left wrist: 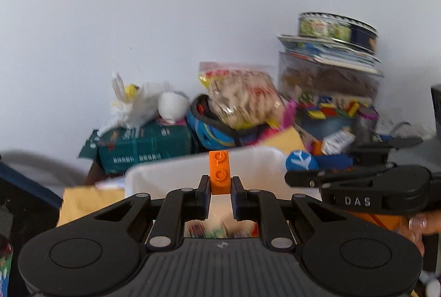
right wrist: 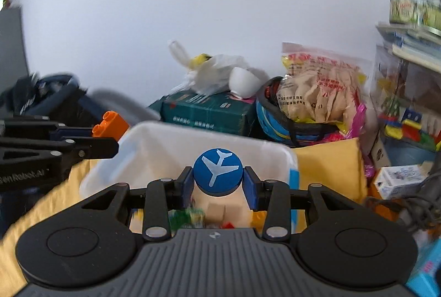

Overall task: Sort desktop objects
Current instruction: 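Carry the disc and orange brick over the white bin and open both tools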

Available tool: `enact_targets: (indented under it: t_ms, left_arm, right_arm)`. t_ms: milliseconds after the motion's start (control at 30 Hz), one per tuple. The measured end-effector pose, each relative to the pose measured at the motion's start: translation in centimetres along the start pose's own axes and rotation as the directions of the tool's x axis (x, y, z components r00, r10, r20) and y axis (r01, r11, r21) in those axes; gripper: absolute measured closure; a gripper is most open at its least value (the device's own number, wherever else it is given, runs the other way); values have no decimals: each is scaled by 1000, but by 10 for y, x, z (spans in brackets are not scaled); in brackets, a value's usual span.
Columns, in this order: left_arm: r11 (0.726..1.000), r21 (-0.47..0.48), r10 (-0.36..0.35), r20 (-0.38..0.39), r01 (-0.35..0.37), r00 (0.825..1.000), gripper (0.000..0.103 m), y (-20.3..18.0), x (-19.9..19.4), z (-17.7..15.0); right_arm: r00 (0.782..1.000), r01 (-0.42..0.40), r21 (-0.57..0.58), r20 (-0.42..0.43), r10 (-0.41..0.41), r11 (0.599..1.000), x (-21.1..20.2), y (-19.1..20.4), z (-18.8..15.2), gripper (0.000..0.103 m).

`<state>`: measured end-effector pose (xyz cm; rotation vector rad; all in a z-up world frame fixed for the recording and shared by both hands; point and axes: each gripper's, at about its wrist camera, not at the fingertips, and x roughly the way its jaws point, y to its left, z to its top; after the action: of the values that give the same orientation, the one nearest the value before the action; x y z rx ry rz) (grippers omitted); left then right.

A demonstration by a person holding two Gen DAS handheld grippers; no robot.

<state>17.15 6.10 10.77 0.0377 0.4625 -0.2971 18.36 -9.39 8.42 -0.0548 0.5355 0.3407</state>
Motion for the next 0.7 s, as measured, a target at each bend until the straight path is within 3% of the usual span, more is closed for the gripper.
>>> enact_targets:
  t_ms: [100, 233, 300, 333, 367, 433, 533, 600, 700]
  left_arm:
    - [999, -49, 5, -42, -7, 999, 85, 11, 35, 4]
    - [998, -39, 46, -191, -54, 981, 84, 19, 87, -20]
    - [996, -68, 37, -250, -55, 968, 77, 24, 98, -35]
    - [995, -85, 23, -261, -47, 965, 62, 25, 97, -39]
    - [995, -92, 12, -249, -36, 968, 50, 25, 92, -41]
    - [995, -89, 29, -221, -49, 975, 37, 22, 79, -39]
    - [990, -50, 122, -166, -132, 978, 35, 13, 53, -26]
    - [979, 24, 204, -87, -203, 975, 28, 1, 36, -14]
    - [902, 197, 372, 103, -385, 923, 15, -32, 9, -10]
  right_arm:
    - [998, 31, 20, -47, -30, 999, 29, -2, 1, 61]
    - [984, 29, 3, -177, -28, 1000, 64, -4, -19, 60]
    - [976, 15, 3, -215, -14, 1000, 68, -4, -25, 60]
    - [979, 14, 0, -206, -13, 1000, 65, -4, -26, 59]
    - [982, 18, -10, -187, -20, 1000, 59, -3, -25, 54]
    - [987, 30, -34, -155, -35, 999, 48, -1, -23, 44]
    - [991, 45, -33, -128, -49, 998, 33, -3, -15, 32]
    - [993, 51, -23, -110, -54, 998, 25, -5, -8, 12]
    - [993, 48, -29, -109, -51, 998, 23, -7, -1, 4]
